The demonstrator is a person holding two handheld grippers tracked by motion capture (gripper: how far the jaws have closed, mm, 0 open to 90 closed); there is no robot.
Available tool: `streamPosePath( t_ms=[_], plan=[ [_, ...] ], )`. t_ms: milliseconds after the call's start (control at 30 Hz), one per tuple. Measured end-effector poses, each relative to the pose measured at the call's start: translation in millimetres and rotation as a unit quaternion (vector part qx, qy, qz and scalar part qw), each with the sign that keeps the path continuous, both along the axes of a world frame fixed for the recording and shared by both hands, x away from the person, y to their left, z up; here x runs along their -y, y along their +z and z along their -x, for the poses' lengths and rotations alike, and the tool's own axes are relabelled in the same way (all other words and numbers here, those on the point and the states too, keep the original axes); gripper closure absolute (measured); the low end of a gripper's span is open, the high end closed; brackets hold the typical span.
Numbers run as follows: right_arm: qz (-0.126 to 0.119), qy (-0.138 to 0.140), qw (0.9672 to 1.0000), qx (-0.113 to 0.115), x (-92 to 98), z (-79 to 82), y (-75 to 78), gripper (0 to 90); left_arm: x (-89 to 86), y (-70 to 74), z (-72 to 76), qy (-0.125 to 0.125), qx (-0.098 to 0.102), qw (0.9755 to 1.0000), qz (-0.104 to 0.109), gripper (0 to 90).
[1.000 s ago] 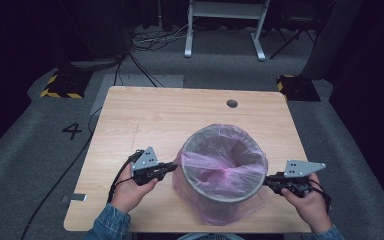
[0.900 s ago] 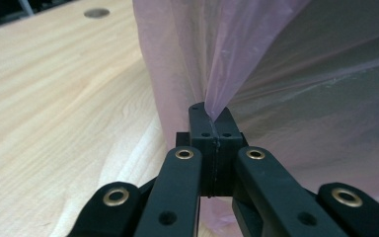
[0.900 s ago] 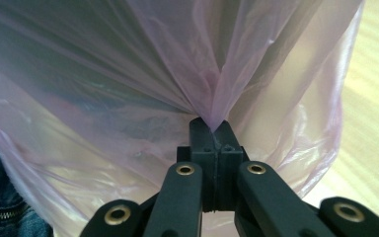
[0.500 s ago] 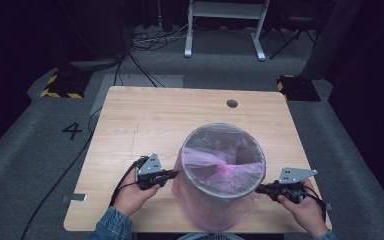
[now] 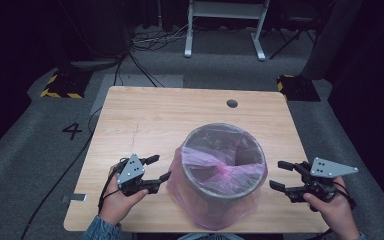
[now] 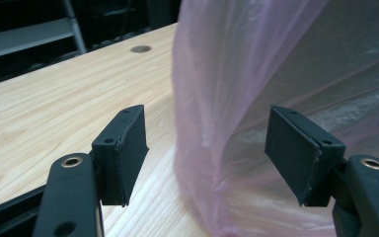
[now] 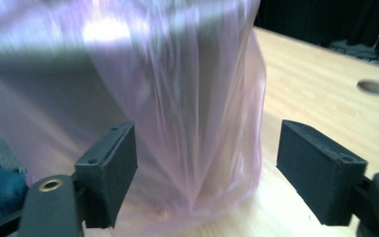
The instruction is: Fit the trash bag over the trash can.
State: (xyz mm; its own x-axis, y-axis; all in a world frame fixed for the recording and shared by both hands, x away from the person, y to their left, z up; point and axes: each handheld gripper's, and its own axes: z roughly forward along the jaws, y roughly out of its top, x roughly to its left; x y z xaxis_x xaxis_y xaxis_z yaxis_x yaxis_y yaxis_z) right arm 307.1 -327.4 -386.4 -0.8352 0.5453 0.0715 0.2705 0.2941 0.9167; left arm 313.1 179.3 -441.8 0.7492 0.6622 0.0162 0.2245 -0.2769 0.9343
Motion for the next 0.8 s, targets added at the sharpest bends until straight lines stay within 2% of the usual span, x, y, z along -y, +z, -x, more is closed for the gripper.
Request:
streamPosePath(
  t_ms=[67, 100, 133, 167, 300, 433, 567, 667, 700, 733, 800],
  plan=[
    [-0.003, -0.004, 1.0000, 0.004, -2.4, -1.8, 11.8, 21.0, -5.1, -3.4, -0.3, 0.035, -0.014, 0.9991, -0.020, 32.9],
    [-0.007, -0.004, 1.0000, 0.005, -5.6, -4.4, 22.2, 20.9, -10.8, -8.5, -1.0, 0.064, -0.030, 0.9969, -0.034, 33.5],
    [-0.007, -0.004, 1.0000, 0.005, -7.3, -5.8, 27.1, 20.8, -13.5, -11.5, -1.0, 0.074, -0.039, 0.9957, -0.040, 33.5],
    [-0.007, -0.004, 1.0000, 0.005, -7.3, -5.8, 27.1, 20.8, -13.5, -11.5, -1.0, 0.074, -0.039, 0.9957, -0.040, 33.5],
    [-0.008, -0.002, 0.9999, 0.010, -17.4, -11.6, 45.7, 19.9, -23.8, -23.6, -1.3, 0.107, -0.066, 0.9902, -0.060, 33.2],
    [-0.011, 0.000, 0.9999, 0.013, -34.9, -19.6, 64.9, 17.6, -32.3, -33.5, -2.8, 0.127, -0.076, 0.9864, -0.072, 31.9],
    [-0.010, 0.003, 0.9999, 0.014, -46.0, -25.2, 73.6, 17.4, -39.7, -41.1, -4.6, 0.146, -0.084, 0.9825, -0.080, 30.8],
    [0.003, 0.008, 0.9998, 0.015, -57.6, -31.0, 80.3, 17.8, -44.6, -45.9, -6.4, 0.158, -0.092, 0.9804, -0.073, 29.8],
    [0.011, 0.012, 0.9998, 0.015, -65.6, -34.6, 84.3, 18.6, -47.7, -49.2, -7.8, 0.170, -0.095, 0.9779, -0.077, 29.7],
    [0.011, 0.012, 0.9998, 0.015, -65.6, -34.6, 84.3, 18.6, -47.7, -49.2, -7.8, 0.170, -0.095, 0.9779, -0.077, 29.7],
    [0.012, 0.022, 0.9996, 0.016, -77.7, -39.8, 89.7, 19.1, -50.3, -52.5, -9.3, 0.177, -0.100, 0.9759, -0.079, 29.4]
  ],
)
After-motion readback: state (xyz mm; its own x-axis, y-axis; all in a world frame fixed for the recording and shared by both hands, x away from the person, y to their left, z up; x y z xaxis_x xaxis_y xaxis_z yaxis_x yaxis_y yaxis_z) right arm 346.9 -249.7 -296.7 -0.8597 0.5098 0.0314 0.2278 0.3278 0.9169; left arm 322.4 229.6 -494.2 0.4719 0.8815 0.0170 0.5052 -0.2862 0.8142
